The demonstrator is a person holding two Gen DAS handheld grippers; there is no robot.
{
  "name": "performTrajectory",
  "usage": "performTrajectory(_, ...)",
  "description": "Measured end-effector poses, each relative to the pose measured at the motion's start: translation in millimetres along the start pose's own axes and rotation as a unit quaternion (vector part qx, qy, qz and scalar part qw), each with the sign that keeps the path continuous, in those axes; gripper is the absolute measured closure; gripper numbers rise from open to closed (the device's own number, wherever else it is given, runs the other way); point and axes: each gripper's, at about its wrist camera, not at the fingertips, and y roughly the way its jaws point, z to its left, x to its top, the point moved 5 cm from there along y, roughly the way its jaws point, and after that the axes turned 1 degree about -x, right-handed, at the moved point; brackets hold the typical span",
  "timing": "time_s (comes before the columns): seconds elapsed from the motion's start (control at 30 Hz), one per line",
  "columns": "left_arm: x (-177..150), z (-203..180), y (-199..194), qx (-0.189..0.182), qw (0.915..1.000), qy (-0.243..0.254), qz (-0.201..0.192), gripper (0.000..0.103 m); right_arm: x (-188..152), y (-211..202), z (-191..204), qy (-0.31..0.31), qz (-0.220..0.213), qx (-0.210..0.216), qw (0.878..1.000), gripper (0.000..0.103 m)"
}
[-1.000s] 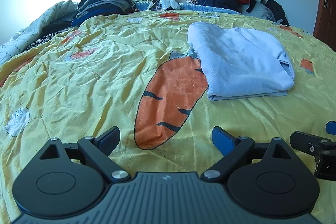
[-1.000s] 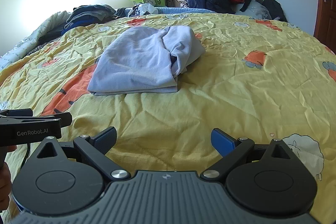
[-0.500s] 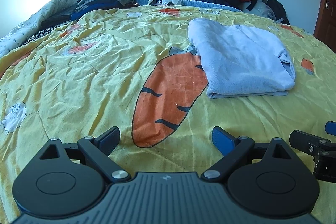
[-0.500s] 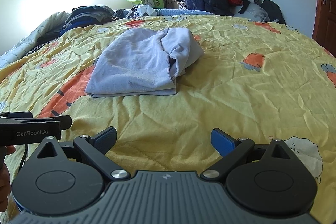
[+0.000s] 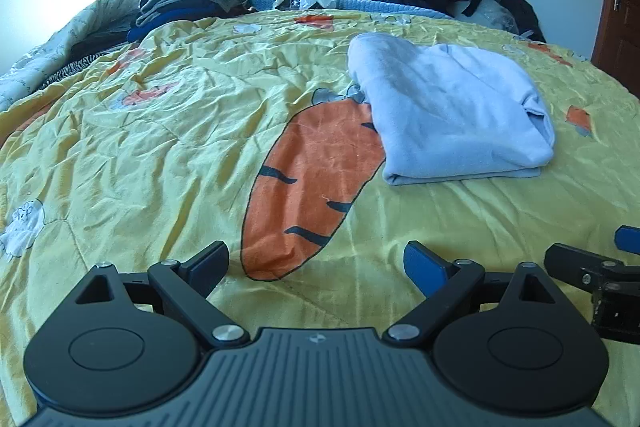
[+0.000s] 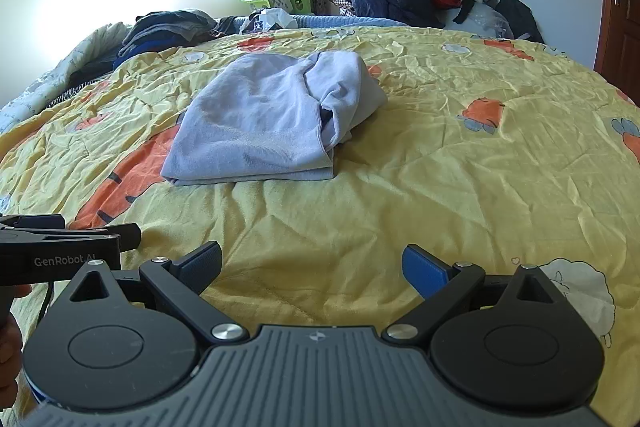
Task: Fold small clothes
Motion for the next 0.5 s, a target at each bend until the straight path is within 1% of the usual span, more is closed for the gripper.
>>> performTrajectory(0.17, -0.4, 2.4, 0.9, 0.0, 0.9999, -0.009, 0.006, 0.008, -0.1, -0.2, 0.7, 0.0, -0.001, 0.0, 1.0, 0.005)
performTrajectory(0.5, -1.4, 4.6, 2.4, 0.006, 0.9998, -0.017, 0.007, 0.008, -0.2, 0.0, 0.5, 0.0, 0.0, 0.0, 1.0, 0.005)
